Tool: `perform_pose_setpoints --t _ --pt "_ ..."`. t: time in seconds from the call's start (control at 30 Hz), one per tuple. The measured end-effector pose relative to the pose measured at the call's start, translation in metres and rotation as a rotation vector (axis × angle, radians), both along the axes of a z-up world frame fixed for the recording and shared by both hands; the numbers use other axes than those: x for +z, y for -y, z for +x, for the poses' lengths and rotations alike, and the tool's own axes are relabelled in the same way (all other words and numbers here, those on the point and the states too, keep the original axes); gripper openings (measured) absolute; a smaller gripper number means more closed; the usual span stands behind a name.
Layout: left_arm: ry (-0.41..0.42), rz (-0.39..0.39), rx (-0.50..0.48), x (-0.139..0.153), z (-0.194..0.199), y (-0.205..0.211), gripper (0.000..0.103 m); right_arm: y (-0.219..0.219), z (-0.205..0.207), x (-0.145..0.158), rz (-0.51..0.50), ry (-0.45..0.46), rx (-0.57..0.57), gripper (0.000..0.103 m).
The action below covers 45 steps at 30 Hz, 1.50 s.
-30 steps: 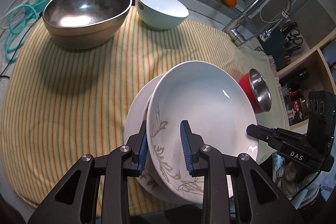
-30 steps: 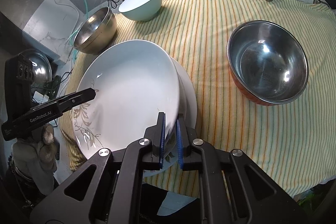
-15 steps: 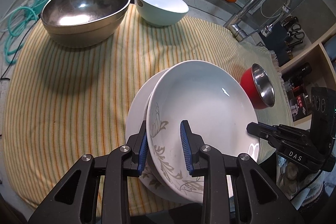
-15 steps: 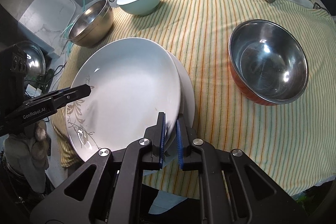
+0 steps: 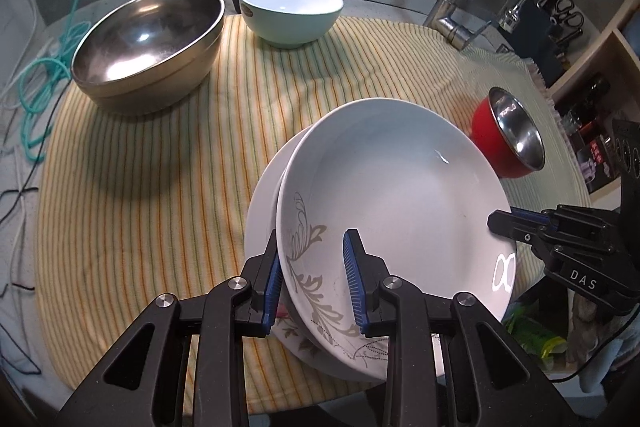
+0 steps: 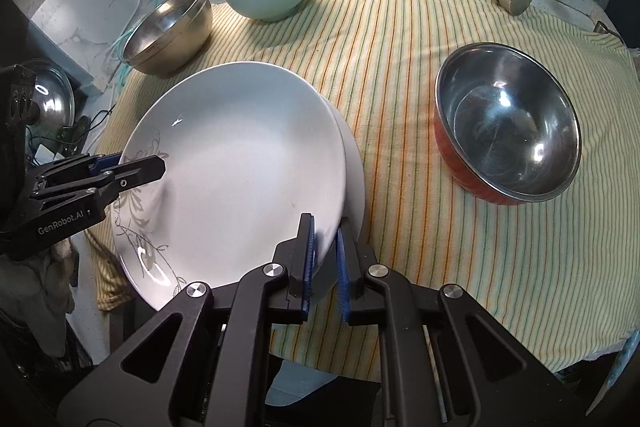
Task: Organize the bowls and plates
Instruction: 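Lower the oval plate onto the floral plate stack and open both tools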
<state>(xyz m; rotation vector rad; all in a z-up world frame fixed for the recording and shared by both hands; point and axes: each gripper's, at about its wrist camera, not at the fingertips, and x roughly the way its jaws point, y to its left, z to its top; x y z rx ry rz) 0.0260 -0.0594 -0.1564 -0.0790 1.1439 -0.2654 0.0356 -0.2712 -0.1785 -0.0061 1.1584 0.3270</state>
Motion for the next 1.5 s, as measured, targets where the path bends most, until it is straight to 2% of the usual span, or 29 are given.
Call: perform_pose_setpoints --t 0.17,0.33,0.83,0.97,1.13,1.5 --pt "-0.004 0.005 -0.003 0.0 0.001 0.001 0.027 -0.001 -0.001 0.0 -0.011 0.003 0.004 0.012" --pt "0.01 0.068 -0.026 0.001 0.0 0.008 0.027 -0.003 -0.001 0.0 -0.03 0.006 0.011 0.012" --pt "0.019 0.114 -0.052 0.002 -0.001 0.013 0.027 -0.006 -0.001 -0.001 -0.055 0.011 0.02 0.013" --pt "0.024 0.15 -0.058 0.002 -0.003 0.014 0.027 -0.006 -0.002 -0.001 -0.061 0.014 0.025 0.013" --pt "-0.014 0.103 -0.037 -0.003 -0.002 0.005 0.027 -0.008 -0.003 0.0 -0.069 0.023 0.032 0.015" --pt "-0.035 0.061 -0.024 -0.007 -0.003 -0.002 0.027 -0.008 -0.003 0.001 -0.057 0.017 0.038 0.02"
